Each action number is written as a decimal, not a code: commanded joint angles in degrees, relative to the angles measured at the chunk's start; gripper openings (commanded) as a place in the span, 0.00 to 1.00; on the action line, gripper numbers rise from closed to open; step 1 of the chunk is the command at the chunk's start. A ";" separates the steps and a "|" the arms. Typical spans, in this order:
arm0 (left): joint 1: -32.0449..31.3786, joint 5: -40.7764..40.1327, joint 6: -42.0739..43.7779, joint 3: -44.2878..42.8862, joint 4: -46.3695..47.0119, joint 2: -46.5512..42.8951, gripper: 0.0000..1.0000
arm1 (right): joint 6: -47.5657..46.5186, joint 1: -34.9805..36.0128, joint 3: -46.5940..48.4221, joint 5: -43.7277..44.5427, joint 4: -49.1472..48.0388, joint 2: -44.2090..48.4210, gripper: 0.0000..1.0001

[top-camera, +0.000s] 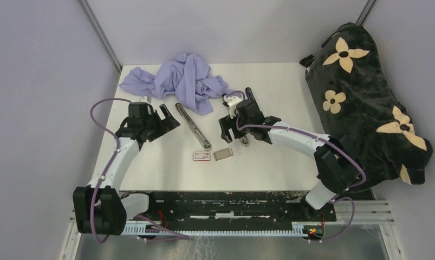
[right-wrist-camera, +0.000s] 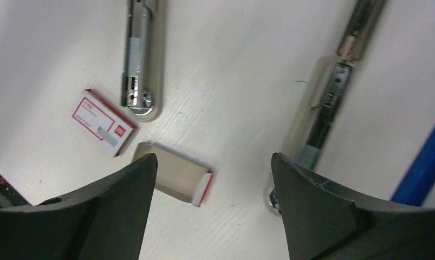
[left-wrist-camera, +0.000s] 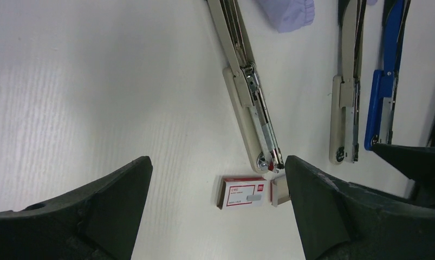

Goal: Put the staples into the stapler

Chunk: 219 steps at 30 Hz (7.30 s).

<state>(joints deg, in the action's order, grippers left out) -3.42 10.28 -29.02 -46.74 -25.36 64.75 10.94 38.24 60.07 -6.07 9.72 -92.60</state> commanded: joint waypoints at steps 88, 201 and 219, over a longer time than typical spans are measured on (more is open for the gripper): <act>-17.29 -20.33 5.75 20.41 65.35 16.05 0.62 | -14.98 12.03 6.69 -2.04 -25.82 -23.23 0.01; -9.29 -14.11 -25.28 23.37 34.72 0.45 0.94 | -16.69 11.94 15.54 -0.03 -11.55 -31.33 0.02; -7.23 -19.29 -22.60 19.61 22.33 -12.80 0.94 | -10.44 16.23 30.21 -3.41 -13.22 -33.65 0.32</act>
<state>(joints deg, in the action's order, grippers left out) -10.94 -6.20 -52.51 -23.86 0.43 54.70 -2.26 53.01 87.26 -8.54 -4.58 -124.92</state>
